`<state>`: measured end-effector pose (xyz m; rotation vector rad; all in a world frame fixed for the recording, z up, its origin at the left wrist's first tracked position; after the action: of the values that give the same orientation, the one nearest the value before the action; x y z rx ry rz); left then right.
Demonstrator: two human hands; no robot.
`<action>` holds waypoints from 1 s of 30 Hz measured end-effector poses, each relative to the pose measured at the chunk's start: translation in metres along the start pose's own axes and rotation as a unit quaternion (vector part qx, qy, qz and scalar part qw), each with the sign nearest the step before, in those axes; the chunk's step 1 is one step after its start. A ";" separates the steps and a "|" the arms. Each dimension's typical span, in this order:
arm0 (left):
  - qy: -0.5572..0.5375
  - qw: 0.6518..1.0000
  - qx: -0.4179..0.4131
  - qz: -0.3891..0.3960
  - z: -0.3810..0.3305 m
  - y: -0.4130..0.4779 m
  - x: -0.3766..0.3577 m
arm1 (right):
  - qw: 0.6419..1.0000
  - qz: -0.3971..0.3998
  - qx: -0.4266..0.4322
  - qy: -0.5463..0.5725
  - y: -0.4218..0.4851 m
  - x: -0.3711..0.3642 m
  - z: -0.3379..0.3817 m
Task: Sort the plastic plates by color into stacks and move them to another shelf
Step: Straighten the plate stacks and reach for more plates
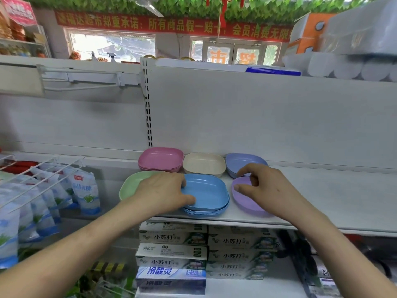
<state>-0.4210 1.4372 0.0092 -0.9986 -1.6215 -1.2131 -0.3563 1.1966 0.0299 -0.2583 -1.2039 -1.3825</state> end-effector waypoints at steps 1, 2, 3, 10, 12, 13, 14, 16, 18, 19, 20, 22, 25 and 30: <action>0.005 1.000 -0.003 0.000 0.000 0.000 -0.002 | 1.000 -0.001 0.001 0.002 0.000 -0.001 0.000; 0.006 1.000 -0.007 -0.002 0.000 0.000 -0.005 | 1.000 -0.002 0.004 0.003 -0.001 -0.001 0.000; 0.003 1.000 -0.011 -0.006 0.001 0.000 -0.007 | 1.000 -0.004 0.008 0.003 -0.001 -0.002 0.001; -0.029 0.993 -0.064 -0.093 0.016 -0.014 -0.012 | 0.998 0.003 0.053 0.027 -0.011 -0.011 0.004; -0.027 0.991 -0.083 -0.100 0.019 -0.020 -0.011 | 0.996 0.015 0.077 0.034 -0.014 -0.016 0.007; -0.022 0.991 -0.093 -0.094 0.020 -0.022 -0.011 | 0.995 0.024 0.088 0.032 -0.015 -0.018 0.008; -0.015 0.991 -0.101 -0.085 0.020 -0.023 -0.011 | 0.994 0.033 0.097 0.025 -0.016 -0.021 0.009; 0.000 0.991 -0.117 -0.067 0.019 -0.025 -0.013 | 0.993 0.050 0.111 0.008 -0.017 -0.026 0.012; 0.010 0.990 -0.130 -0.061 0.018 -0.026 -0.014 | 0.990 0.061 0.129 0.005 -0.018 -0.030 0.014; 0.012 0.989 -0.134 -0.060 0.017 -0.026 -0.014 | 0.988 0.066 0.138 0.008 -0.019 -0.032 0.015; 0.014 0.989 -0.138 -0.057 0.017 -0.025 -0.014 | 0.987 0.071 0.144 0.008 -0.020 -0.034 0.016; 0.019 0.988 -0.145 -0.050 0.017 -0.022 -0.014 | 0.986 0.073 0.148 -0.001 -0.021 -0.035 0.015; 0.014 0.988 -0.146 -0.042 0.018 -0.018 -0.015 | 0.987 0.067 0.149 -0.010 -0.019 -0.036 0.015; 0.001 0.988 -0.148 -0.037 0.018 -0.012 -0.015 | 0.988 0.054 0.141 -0.009 -0.017 -0.037 0.015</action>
<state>-0.4306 1.4507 -0.0110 -1.1255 -1.5156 -1.5385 -0.3687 1.2258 0.0001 -0.1343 -1.3635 -1.1030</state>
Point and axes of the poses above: each hand's wrist, its own y-axis towards the middle knuckle, its own x-axis out of the back of the hand, z = x × y, the point moved 5 cm from there along y, towards the middle knuckle, and after that the axes turned 14 degrees about -z, right-handed, at the moved point
